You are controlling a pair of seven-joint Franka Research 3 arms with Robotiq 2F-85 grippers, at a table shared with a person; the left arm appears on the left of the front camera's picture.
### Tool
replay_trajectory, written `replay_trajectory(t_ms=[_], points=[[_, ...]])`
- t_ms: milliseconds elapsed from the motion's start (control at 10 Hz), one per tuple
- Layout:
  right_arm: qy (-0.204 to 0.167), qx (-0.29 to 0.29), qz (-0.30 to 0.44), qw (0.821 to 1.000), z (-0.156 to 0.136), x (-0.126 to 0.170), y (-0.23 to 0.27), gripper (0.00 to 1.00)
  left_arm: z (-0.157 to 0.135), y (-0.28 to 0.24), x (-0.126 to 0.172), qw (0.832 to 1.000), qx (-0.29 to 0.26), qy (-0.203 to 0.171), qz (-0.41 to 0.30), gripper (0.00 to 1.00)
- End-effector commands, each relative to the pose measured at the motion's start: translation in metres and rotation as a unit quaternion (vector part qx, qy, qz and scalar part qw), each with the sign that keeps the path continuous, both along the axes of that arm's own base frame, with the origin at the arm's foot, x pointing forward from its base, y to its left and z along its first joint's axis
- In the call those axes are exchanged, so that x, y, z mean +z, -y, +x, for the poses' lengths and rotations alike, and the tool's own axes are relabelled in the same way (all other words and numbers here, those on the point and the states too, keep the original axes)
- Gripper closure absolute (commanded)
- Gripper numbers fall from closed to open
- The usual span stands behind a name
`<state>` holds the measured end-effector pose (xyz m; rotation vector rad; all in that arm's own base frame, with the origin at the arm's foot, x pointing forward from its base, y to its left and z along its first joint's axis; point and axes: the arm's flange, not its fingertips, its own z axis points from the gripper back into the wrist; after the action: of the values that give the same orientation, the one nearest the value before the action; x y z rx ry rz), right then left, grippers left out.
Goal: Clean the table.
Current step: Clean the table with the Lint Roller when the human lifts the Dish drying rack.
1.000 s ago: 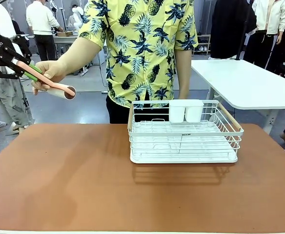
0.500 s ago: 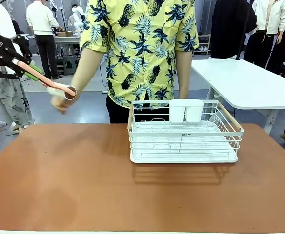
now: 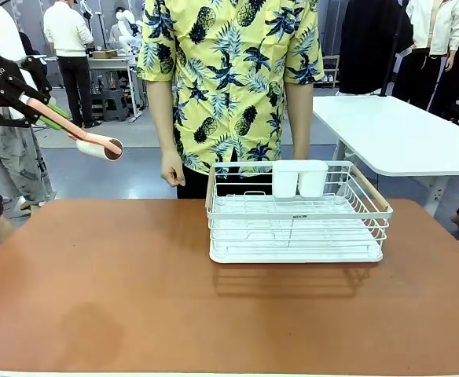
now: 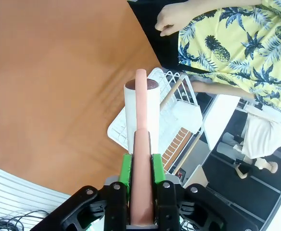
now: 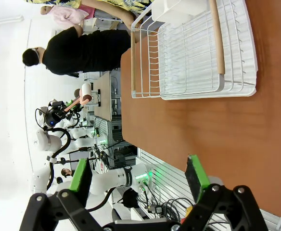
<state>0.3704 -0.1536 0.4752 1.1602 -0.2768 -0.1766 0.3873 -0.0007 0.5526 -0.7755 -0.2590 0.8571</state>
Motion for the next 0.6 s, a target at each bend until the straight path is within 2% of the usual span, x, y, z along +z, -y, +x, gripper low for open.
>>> replay_trajectory(t_ms=[0,500], points=[[0.006,0.005,0.002,1.0,-0.0022,0.0026,0.0004,0.0,-0.0005,-0.0001,0.0011,1.0,0.002,0.001,0.004,0.99],[0.006,0.005,0.002,1.0,-0.0022,0.0026,0.0004,0.0,-0.0005,-0.0001,0.0011,1.0,0.002,0.001,0.004,0.99]])
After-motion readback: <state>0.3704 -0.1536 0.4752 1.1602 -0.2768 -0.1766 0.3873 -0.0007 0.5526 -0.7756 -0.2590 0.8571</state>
